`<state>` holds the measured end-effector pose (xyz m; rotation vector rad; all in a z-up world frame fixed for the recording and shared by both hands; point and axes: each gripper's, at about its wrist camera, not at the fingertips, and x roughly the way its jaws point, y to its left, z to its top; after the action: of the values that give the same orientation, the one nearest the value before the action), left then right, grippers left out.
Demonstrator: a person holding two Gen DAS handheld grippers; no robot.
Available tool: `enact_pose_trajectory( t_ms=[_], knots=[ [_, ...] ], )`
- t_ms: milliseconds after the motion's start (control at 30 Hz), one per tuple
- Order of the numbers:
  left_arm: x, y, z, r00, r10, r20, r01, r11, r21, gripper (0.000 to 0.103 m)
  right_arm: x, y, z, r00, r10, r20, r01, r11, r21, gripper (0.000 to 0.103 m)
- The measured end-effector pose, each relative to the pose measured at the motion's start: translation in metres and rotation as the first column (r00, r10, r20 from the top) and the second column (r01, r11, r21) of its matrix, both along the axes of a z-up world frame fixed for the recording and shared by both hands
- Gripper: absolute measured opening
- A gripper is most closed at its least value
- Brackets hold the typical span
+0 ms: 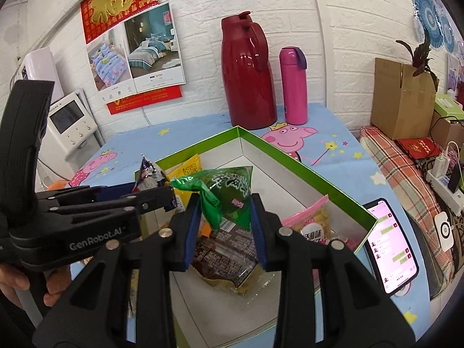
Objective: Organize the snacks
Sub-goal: 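Carry both packets into the green box and open both tools, then grasp the clear brown-snack bag with the right tool while the left tool reaches for a blue packet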
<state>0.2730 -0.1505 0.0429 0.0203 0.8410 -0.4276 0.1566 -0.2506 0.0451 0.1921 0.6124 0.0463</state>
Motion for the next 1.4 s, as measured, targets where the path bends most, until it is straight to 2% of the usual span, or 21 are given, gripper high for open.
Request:
enact_pose_trajectory(
  t_ms=[33,67,100,133,167,200,233,600,867,1067,1167,1300,1400],
  knots=[
    [0.002,-0.001,-0.002,1.0,0.002,-0.003,-0.002,1.0,0.001,0.042,0.001,-0.001,-0.003,1.0,0.0,-0.002,0.0,1.0,-0.005,0.04],
    [0.004,-0.002,-0.003,1.0,0.004,-0.002,-0.004,1.0,-0.004,0.046,0.002,-0.003,-0.006,1.0,0.0,-0.004,0.0,1.0,-0.012,0.053],
    [0.006,-0.002,-0.005,1.0,0.009,-0.003,-0.009,1.0,-0.006,0.06,0.002,-0.005,-0.007,1.0,-0.02,-0.001,0.02,1.0,-0.02,0.058],
    [0.007,0.001,-0.006,0.999,0.036,0.005,-0.036,0.999,0.0,0.072,0.001,-0.009,-0.008,0.999,-0.039,0.006,0.039,0.999,-0.019,0.072],
    [0.008,0.003,-0.006,0.998,0.058,0.013,-0.058,0.998,-0.001,0.079,0.001,-0.012,-0.007,0.999,-0.041,0.013,0.041,0.999,-0.008,0.083],
    [0.008,0.008,-0.006,0.996,0.085,0.023,-0.085,0.996,-0.005,0.091,0.0,-0.014,-0.007,0.999,-0.04,0.02,0.04,0.999,0.008,0.084],
    [0.007,0.014,-0.006,0.993,0.114,0.034,-0.114,0.993,-0.008,0.094,-0.001,-0.014,-0.007,0.999,-0.041,0.022,0.041,0.999,0.017,0.085],
    [-0.013,0.072,0.001,0.98,0.193,0.054,-0.193,0.981,0.008,0.095,-0.013,0.007,-0.009,1.0,0.003,0.007,-0.003,1.0,0.016,0.085],
    [-0.05,0.139,0.01,0.966,0.255,0.036,-0.254,0.967,-0.031,0.095,-0.052,0.033,0.007,0.998,0.034,0.055,-0.037,0.998,0.055,0.089],
    [-0.082,0.192,0.007,0.954,0.3,0.013,-0.299,0.954,-0.035,0.095,-0.078,0.075,0.012,0.989,0.126,0.08,-0.13,0.99,0.055,0.089],
    [-0.096,0.212,0.001,0.949,0.315,0.007,-0.315,0.949,-0.027,0.095,-0.085,0.097,0.004,0.981,0.188,0.045,-0.19,0.98,0.055,0.089],
    [-0.116,0.23,-0.012,0.95,0.312,0.022,-0.313,0.95,0.019,0.095,-0.081,0.119,-0.021,0.972,0.23,-0.047,-0.228,0.972,0.048,0.089],
    [-0.126,0.238,-0.023,0.953,0.301,0.019,-0.301,0.952,0.053,0.095,-0.072,0.126,-0.037,0.965,0.236,-0.116,-0.232,0.972,0.047,0.081]
  ],
)
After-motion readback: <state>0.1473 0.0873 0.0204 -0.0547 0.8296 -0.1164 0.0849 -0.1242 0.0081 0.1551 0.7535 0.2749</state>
